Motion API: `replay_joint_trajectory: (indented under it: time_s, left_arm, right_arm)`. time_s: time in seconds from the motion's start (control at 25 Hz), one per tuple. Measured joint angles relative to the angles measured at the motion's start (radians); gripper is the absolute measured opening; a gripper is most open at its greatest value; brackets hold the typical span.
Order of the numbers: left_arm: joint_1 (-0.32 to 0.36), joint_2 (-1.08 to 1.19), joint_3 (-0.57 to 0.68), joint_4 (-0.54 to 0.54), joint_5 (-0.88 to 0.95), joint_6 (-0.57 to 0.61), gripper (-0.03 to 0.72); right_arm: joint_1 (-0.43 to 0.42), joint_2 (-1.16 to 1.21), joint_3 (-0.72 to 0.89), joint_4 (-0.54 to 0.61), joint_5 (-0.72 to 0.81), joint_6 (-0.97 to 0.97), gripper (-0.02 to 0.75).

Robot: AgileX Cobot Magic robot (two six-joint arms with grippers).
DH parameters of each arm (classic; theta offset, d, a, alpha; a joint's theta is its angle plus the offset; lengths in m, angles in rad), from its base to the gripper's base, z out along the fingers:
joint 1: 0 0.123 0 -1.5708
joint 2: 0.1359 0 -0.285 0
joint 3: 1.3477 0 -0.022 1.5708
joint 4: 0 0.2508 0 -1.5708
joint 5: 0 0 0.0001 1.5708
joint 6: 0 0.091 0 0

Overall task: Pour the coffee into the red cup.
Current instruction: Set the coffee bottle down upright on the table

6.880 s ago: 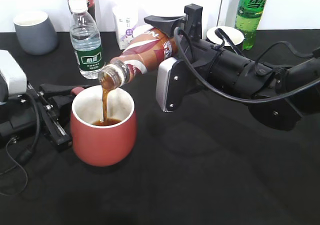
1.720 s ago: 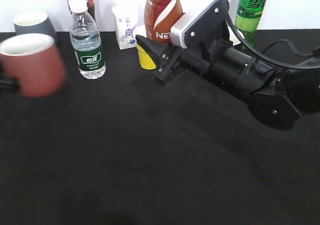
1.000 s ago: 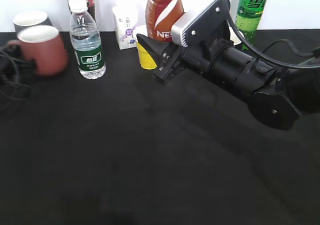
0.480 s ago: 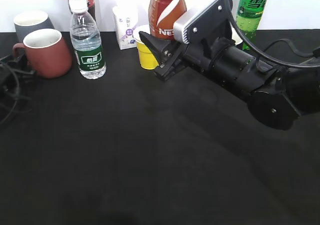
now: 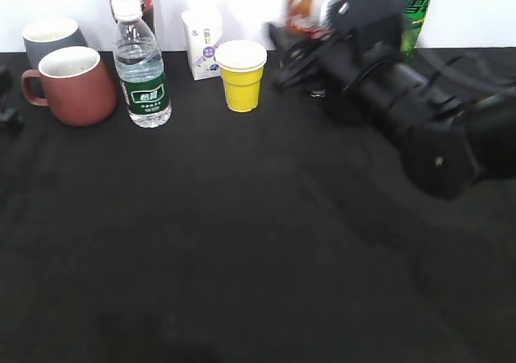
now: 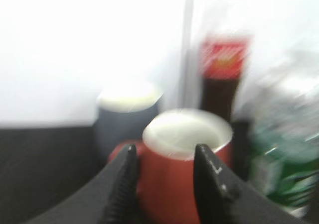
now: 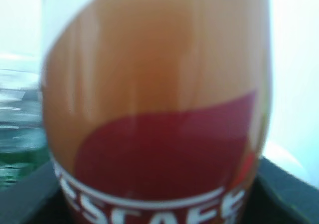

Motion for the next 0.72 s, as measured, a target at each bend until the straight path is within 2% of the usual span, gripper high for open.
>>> replay_joint_trajectory:
  time_s: [0.04,0.12,0.24,0.28,0.32,0.48,0.6,0.72]
  left_arm:
    - [-0.008,-0.023,0.001,0.016,-0.001,0.0,0.299]
    - [-0.018,-0.029,0.001,0.025,-0.001,0.0,0.299]
    - [-0.018,-0.029,0.004,0.044,-0.001,0.0,0.299]
    - [-0.018,-0.029,0.004,0.046,-0.001,0.0,0.299]
    - [-0.018,-0.029,0.004,0.047,-0.001,0.0,0.299]
    - [-0.018,-0.029,0.004,0.048,-0.001,0.0,0.299]
    - [-0.018,-0.029,0.004,0.051,-0.001,0.0,0.299]
    - [-0.018,-0.029,0.004,0.056,-0.001,0.0,0.299]
  right_arm:
    - [-0.009,-0.007,0.0,0.054,0.014,-0.032,0.535]
    - [-0.04,-0.012,0.0,0.083,0.019,-0.053,0.535]
    - [-0.185,-0.012,0.0,0.12,0.052,-0.057,0.535]
    - [-0.209,-0.012,0.0,0.122,0.059,-0.057,0.535]
    - [-0.274,-0.012,0.0,0.125,0.075,-0.057,0.535]
    - [-0.386,-0.012,0.0,0.123,0.117,-0.047,0.535]
    - [-0.46,-0.011,0.0,0.052,0.143,0.061,0.535]
    - [-0.501,0.069,-0.002,-0.049,0.085,0.107,0.535]
